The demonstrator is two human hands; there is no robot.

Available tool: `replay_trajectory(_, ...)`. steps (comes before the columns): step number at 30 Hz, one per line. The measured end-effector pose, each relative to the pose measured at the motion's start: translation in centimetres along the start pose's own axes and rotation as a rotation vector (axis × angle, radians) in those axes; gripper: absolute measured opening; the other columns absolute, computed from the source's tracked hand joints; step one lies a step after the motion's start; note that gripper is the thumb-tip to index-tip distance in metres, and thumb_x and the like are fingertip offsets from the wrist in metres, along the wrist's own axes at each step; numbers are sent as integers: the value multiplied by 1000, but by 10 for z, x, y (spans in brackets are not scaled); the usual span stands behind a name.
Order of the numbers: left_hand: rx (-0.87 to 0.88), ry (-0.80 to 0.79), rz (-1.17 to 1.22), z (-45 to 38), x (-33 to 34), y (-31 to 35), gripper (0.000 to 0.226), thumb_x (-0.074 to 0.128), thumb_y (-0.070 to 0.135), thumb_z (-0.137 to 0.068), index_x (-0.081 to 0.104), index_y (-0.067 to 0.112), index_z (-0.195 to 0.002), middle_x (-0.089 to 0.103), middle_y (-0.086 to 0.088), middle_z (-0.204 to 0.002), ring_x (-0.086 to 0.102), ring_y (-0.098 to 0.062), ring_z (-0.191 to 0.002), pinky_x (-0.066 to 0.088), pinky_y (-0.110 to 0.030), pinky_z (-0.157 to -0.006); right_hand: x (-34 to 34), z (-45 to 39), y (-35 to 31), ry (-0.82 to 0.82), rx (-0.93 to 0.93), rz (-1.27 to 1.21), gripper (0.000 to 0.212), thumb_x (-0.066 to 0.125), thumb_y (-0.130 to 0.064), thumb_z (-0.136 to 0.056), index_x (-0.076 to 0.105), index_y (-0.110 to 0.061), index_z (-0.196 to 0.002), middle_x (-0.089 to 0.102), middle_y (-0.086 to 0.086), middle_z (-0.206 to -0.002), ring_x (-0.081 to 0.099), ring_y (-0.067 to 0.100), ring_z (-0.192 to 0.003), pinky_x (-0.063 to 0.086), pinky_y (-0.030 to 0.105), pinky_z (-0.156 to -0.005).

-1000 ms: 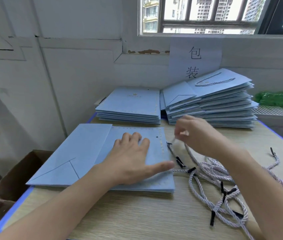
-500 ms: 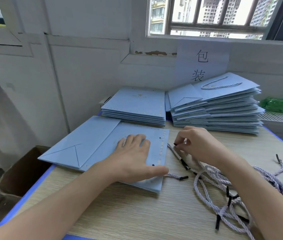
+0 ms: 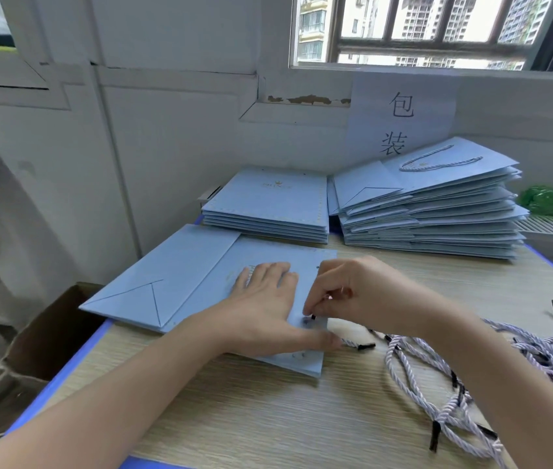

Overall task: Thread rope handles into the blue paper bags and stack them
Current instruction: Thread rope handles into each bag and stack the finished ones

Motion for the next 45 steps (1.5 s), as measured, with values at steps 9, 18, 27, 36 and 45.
replay_trajectory(9, 63, 123, 111, -7, -4, -2, 106, 34, 89, -47, 32, 29, -134, 17, 8, -149, 9, -10, -139, 13, -41, -117, 8, -2, -1, 51, 46, -128, 21, 71, -4, -77, 60, -22, -79, 54, -14, -66, 48, -5, -58, 38, 9, -59)
replay_trajectory(18, 46, 111, 232, -9, -8, -6, 86, 42, 81, -44, 46, 30, -113, 30, 10, -122, 23, -12, -122, 24, -36, -110, 13, -3, -5, 36, 13, -201, 17, 70, -5, -79, 68, -21, -78, 58, -17, -65, 52, -7, -60, 36, 6, -58)
replay_trajectory(27, 30, 99, 299, -4, -15, -4, 90, 45, 77, -44, 40, 30, -120, 32, 11, -128, 27, -8, -124, 27, -30, -101, 12, 0, 0, -118, 58, -207, 28, 56, -15, -88, 69, -34, -73, 54, -10, -95, 53, 5, -87, 38, 20, -77)
replay_trajectory(36, 42, 154, 590, 2, -37, -11, 28, 64, 45, -69, 56, 20, -58, 49, 13, -56, 41, -4, -56, 31, -27, -60, -19, 6, 25, 90, 223, -265, 19, 60, -14, -83, 74, -18, -71, 62, 6, -61, 48, 8, -50, 38, 26, -54)
replay_trajectory(45, 67, 161, 491, 1, -35, -13, 29, 55, 51, -61, 55, 24, -70, 57, 10, -82, 49, -3, -78, 38, -24, -74, 16, 0, 16, -60, 291, -409, 17, 69, -16, -82, 64, -14, -66, 49, -5, -49, 39, 9, -46, 28, 20, -43)
Point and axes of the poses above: each hand's wrist, its own z-axis away from the middle knuckle, its own x-axis out of the palm, y = z × x, the point moved 8 cm from there along -z, towards the middle knuckle
